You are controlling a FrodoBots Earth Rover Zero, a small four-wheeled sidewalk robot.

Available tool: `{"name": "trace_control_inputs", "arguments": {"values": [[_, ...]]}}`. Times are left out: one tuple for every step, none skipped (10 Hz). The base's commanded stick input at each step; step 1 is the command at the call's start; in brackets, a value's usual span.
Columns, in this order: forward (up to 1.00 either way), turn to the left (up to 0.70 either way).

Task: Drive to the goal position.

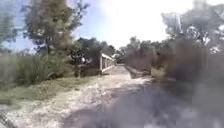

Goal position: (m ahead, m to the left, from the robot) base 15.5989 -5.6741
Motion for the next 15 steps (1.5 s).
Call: {"name": "trace_control_inputs", "arguments": {"values": [[0.7, 0.0], [0.7, 0.0], [0.7, 0.0], [0.7, 0.0], [0.7, 0.0], [0.7, 0.0], [0.7, 0.0], [0.7, 0.0], [0.7, -0.31], [0.7, -0.35], [0.7, -0.35], [0.7, -0.28], [0.7, -0.01], [0.7, 0.0], [0.7, 0.0]]}}
